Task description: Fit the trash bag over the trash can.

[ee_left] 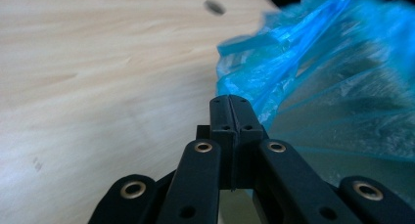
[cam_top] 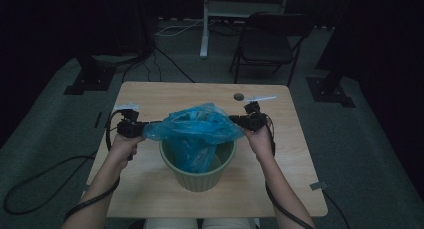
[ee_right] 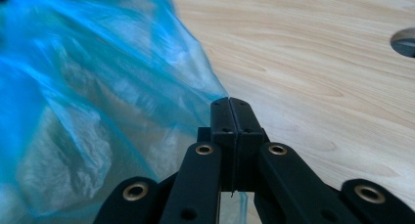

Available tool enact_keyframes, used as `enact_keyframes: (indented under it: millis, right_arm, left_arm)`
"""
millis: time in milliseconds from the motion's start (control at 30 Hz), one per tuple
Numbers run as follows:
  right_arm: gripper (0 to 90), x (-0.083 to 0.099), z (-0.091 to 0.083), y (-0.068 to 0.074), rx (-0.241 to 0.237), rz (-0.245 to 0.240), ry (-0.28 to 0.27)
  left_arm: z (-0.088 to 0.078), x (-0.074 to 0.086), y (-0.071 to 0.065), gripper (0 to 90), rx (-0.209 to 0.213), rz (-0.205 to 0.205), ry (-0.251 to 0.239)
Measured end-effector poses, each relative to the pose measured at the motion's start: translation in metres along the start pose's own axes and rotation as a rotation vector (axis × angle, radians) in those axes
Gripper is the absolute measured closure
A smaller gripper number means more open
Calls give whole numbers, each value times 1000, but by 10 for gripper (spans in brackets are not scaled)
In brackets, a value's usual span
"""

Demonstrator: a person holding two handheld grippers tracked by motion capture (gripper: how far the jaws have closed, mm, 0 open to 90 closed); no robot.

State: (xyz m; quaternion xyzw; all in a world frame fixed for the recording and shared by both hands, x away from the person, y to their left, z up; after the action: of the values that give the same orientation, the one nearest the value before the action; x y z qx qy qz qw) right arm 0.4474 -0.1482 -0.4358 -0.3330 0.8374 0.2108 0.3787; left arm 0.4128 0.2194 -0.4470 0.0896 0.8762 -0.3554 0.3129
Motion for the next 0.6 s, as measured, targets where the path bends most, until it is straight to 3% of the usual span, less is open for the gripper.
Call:
enact_keyframes:
  millis: [67,200,333,500,567,600]
  right_arm:
    - [900,5,3,1,-8,11,3]
    - [900,21,0,1,-5,10,6]
    - [900,41,-2,-2,-25,39,6]
    - [900,57,0,3,-47,51,11]
    - [898,59,1,3,-61,54,11]
    - [877,59,0,3,-61,58,5]
  left_arm:
    - [1,6,4,900,37,-27,0]
    - [-2,21,11,900,30,-32,11]
    - [-3,32,18,900,84,-77,12]
    - [-1,42,11,900,97,-46,31]
    - [-4,42,9,900,120,-41,24]
    - [-6,41,9,900,112,-38,18]
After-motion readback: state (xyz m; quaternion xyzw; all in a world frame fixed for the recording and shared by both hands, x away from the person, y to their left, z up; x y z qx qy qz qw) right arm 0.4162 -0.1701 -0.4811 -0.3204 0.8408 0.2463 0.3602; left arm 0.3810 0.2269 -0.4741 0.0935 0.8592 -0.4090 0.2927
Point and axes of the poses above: each handheld gripper's, and its own axes: z roughly forward along the jaws, x roughly out of its underside, y roughly to its left, the point moved 3 cm from there along z, roughly forward along the jaws, and after that the axes turned 14 degrees about -z, right-handed, at the moved point
